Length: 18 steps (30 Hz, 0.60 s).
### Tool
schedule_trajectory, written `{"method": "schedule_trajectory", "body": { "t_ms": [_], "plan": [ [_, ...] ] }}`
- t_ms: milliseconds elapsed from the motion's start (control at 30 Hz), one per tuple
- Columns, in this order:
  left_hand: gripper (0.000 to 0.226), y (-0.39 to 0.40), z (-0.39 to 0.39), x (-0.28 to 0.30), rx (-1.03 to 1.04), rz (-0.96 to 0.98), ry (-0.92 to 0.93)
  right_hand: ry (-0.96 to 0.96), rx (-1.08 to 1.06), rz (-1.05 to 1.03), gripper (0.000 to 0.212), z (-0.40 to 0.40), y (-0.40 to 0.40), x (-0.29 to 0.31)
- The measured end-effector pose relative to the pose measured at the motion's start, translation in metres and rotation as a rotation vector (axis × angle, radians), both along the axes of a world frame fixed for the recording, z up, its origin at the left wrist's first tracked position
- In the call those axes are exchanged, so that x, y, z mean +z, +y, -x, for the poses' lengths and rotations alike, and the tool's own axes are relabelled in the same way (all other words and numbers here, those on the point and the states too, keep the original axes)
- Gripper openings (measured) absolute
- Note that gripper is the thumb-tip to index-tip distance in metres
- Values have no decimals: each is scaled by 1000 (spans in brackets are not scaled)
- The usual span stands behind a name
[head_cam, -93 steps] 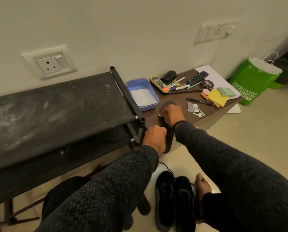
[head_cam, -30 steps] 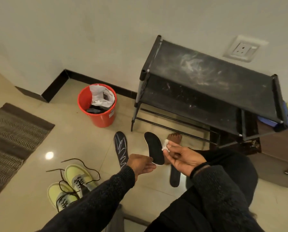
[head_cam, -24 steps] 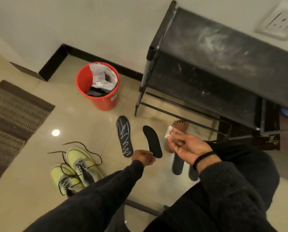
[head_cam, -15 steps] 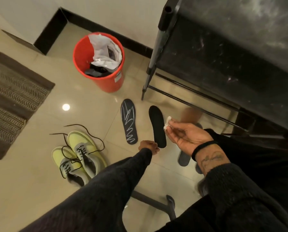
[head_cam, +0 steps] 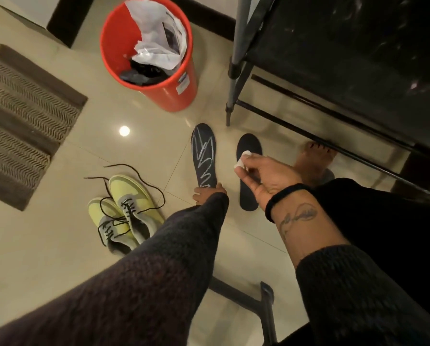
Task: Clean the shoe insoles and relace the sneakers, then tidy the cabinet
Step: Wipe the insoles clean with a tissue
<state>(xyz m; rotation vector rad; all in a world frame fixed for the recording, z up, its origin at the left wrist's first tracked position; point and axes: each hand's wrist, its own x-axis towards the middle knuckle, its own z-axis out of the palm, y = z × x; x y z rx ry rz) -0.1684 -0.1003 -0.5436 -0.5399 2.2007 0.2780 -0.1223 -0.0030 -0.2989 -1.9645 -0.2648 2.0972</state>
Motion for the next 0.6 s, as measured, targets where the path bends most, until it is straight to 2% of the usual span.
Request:
{"method": "schedule_trajectory", "body": {
  "t_ms": [67, 133, 267, 467, 533, 600],
  "plan": [
    [89, 3, 2, -9, 1, 60, 33, -25, 1, 17, 10, 4, 3, -5],
    [73, 8, 2, -9, -17, 93, 80, -50, 24, 20, 11, 5, 5, -8],
    [58, 3, 3, 2, -146, 114, 16, -112, 157, -22, 6, 6, 4, -5],
    [51, 0, 6, 73, -37, -231, -84, -142, 257, -118, 3, 15, 11, 31],
    [58, 1, 7, 98, -14, -306, -155, -131, 292, -194, 13, 15, 8, 53],
    [51, 2, 9, 126, -2, -418, -231, -151, 317, -288, 23, 9, 3, 73]
  ]
}}
